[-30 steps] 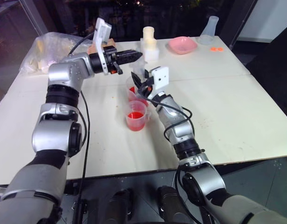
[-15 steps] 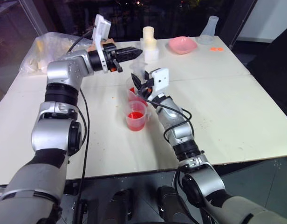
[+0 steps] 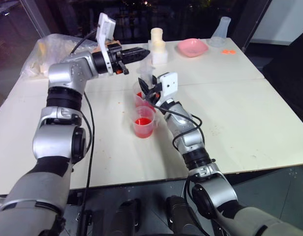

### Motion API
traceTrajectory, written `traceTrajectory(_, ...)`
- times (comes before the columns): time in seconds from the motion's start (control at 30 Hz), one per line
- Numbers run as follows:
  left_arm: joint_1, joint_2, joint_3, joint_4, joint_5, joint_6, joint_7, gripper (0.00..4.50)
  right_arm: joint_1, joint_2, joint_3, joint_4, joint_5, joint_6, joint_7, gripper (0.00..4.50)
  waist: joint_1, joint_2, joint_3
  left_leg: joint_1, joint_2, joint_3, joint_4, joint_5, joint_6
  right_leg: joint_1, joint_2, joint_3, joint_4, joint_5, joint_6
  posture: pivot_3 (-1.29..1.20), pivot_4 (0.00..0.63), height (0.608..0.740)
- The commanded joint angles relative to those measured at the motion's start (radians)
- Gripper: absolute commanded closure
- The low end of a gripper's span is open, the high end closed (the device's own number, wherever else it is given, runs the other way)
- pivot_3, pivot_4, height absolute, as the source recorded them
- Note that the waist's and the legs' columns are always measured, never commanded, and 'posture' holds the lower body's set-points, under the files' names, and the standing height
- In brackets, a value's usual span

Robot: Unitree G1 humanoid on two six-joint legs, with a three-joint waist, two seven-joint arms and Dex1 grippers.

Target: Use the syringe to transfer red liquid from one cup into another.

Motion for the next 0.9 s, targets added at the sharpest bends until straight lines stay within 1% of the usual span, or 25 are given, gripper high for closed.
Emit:
traceTrajectory(0.03, -0.080, 0.012, 0.050, -0.101, -0.050, 0.009, 0.000, 3.76, 0.011, 0.024, 0.065, -0.011, -0.020, 0.025, 0.043, 3.15, 0.000, 0.000, 0.000, 0.000, 0.000, 0.000, 0.000, 0.000, 0.000, 0.000, 0.000, 0.000, 0.000, 0.000, 0.000, 0.00, 0.150, 0.740)
traceTrajectory(0.13, -0.055, 0.014, 0.037, -0.132, -0.040, 0.018, -0.009, 2.92, 0.002, 0.017, 0.061, -0.035, -0.021, 0.027, 0.038, 3.15, 0.000, 0.000, 0.000, 0.000, 0.000, 0.000, 0.000, 0.000, 0.000, 0.000, 0.000, 0.000, 0.000, 0.000, 0.000, 0.00, 0.150, 0.740)
traceTrajectory(0.23, -0.028, 0.016, 0.029, -0.166, -0.035, 0.017, -0.026, 2.19, -0.006, 0.011, 0.055, -0.062, -0.016, 0.038, 0.034, 3.15, 0.000, 0.000, 0.000, 0.000, 0.000, 0.000, 0.000, 0.000, 0.000, 0.000, 0.000, 0.000, 0.000, 0.000, 0.000, 0.00, 0.150, 0.740)
traceTrajectory(0.37, -0.008, 0.023, 0.036, -0.180, -0.029, 0.017, -0.017, 2.19, -0.021, 0.003, 0.044, -0.099, -0.009, 0.056, 0.029, 3.15, 0.000, 0.000, 0.000, 0.000, 0.000, 0.000, 0.000, 0.000, 0.000, 0.000, 0.000, 0.000, 0.000, 0.000, 0.000, 0.00, 0.150, 0.740)
traceTrajectory(0.53, 0.027, 0.058, 0.050, -0.205, -0.031, 0.032, -0.001, 2.19, -0.036, -0.004, 0.033, -0.131, -0.002, 0.080, 0.022, 3.15, -0.001, 0.000, 0.000, 0.000, 0.000, 0.000, 0.000, 0.000, 0.000, 0.000, 0.000, 0.000, 0.000, 0.000, 0.000, 0.00, 0.150, 0.740)
traceTrajectory(0.6, 0.043, 0.088, 0.061, -0.215, -0.033, 0.040, 0.007, 2.19, -0.043, -0.006, 0.025, -0.138, 0.006, 0.090, 0.019, 3.15, -0.001, 0.000, 0.000, 0.000, 0.000, 0.000, 0.000, 0.000, 0.000, 0.000, 0.000, 0.000, 0.000, 0.000, 0.000, 0.00, 0.150, 0.740)
traceTrajectory(0.73, 0.086, 0.181, 0.102, -0.244, -0.053, 0.087, 0.032, 2.19, -0.060, -0.011, 0.014, -0.142, 0.012, 0.097, 0.018, 3.15, -0.004, 0.000, 0.000, 0.000, 0.000, 0.000, 0.000, 0.000, 0.000, -0.001, 0.000, 0.000, 0.001, 0.000, 0.000, 0.00, 0.150, 0.740)
traceTrajectory(0.9, 0.160, 0.261, 0.139, -0.309, -0.070, 0.129, 0.060, 2.19, -0.079, -0.020, 0.001, -0.144, 0.019, 0.104, 0.018, 3.15, 0.002, 0.000, 0.000, 0.000, 0.000, -0.001, 0.000, 0.000, -0.001, -0.001, 0.000, 0.000, 0.001, 0.000, 0.000, 0.00, 0.150, 0.740)
